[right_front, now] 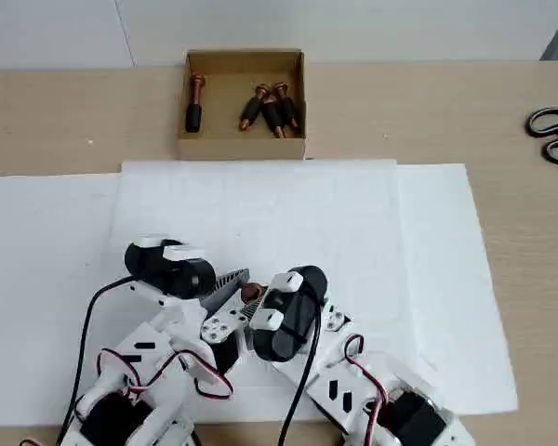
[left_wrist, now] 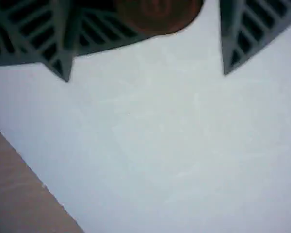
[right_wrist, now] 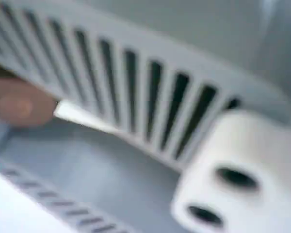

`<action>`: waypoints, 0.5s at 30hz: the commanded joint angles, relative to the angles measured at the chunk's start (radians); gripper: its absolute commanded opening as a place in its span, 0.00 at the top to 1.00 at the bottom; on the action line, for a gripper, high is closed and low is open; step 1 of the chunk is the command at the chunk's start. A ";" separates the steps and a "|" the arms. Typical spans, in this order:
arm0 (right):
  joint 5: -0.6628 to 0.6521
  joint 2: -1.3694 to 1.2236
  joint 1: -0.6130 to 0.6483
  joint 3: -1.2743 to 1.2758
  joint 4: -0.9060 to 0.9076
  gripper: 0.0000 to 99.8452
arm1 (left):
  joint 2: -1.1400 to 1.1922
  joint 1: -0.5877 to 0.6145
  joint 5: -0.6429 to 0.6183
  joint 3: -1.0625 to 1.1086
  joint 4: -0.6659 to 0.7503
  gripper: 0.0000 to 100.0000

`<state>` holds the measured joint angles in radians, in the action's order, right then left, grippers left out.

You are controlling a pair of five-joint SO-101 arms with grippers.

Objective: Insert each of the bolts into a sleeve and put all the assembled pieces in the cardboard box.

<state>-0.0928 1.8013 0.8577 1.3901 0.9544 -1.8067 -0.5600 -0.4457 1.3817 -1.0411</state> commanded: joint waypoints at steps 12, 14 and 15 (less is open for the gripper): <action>-0.002 0.012 -0.062 -0.018 -0.030 1.00 | -0.008 0.233 0.097 -0.160 0.011 0.89; -0.002 0.012 -0.064 -0.018 -0.030 1.00 | -0.008 0.301 0.098 -0.157 0.040 1.00; -0.002 0.012 -0.071 -0.018 -0.030 1.00 | -0.008 0.333 0.098 -0.157 0.044 1.00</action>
<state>-0.0928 1.8013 0.8055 1.3901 0.9544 -1.8067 -0.3023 -0.3552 1.2697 -1.0395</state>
